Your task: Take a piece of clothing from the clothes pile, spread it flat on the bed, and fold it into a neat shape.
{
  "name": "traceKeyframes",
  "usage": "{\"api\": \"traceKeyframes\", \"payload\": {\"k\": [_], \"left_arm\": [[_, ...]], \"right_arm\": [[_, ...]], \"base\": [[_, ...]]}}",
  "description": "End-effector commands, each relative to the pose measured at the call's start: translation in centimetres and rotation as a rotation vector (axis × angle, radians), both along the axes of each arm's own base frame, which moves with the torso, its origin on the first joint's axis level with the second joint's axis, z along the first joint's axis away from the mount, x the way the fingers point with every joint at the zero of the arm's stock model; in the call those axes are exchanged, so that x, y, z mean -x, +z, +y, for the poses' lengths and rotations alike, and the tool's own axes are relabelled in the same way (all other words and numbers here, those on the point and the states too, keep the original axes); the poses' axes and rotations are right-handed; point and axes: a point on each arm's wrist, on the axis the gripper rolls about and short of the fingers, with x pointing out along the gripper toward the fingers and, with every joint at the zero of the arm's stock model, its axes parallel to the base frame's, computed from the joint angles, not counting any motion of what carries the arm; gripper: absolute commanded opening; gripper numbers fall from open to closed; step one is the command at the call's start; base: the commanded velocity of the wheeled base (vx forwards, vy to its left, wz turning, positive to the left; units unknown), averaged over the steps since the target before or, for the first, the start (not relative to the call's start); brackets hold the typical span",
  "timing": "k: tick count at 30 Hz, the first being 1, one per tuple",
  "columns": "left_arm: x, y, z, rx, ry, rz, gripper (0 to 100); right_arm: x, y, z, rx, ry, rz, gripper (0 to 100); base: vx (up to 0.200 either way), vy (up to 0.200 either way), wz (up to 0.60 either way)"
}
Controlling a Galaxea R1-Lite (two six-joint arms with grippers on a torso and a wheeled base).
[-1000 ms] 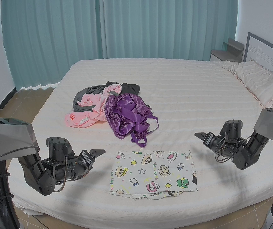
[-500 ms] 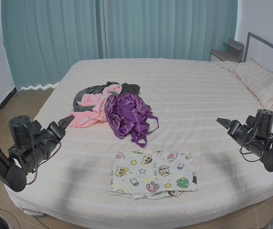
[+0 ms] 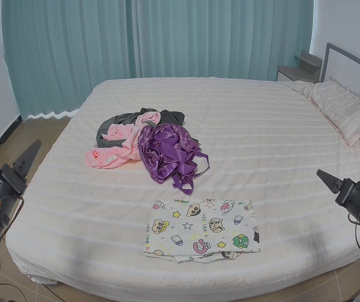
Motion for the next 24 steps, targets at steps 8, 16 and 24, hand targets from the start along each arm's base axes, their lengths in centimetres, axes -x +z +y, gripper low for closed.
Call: {"api": "traceKeyframes", "payload": {"k": [8, 16, 24], "left_arm": [[14.6, -1.0, 1.8, -0.278, 0.083, -0.179, 100], [17.5, -1.9, 2.2, -0.283, 0.115, -0.145, 100], [18.7, -3.4, 2.0, -0.332, 0.236, -0.123, 100]], "right_arm": [[13.2, -0.2, -1.4, 0.165, 0.045, -0.22, 100], [16.5, -1.1, -1.7, 0.199, 0.059, -0.167, 100], [19.1, -3.5, -2.0, 0.391, 0.046, -0.204, 100]], "base": [[0.0, 0.0, 0.0], [0.0, 0.0, 0.0], [0.0, 0.0, 0.0]]}}
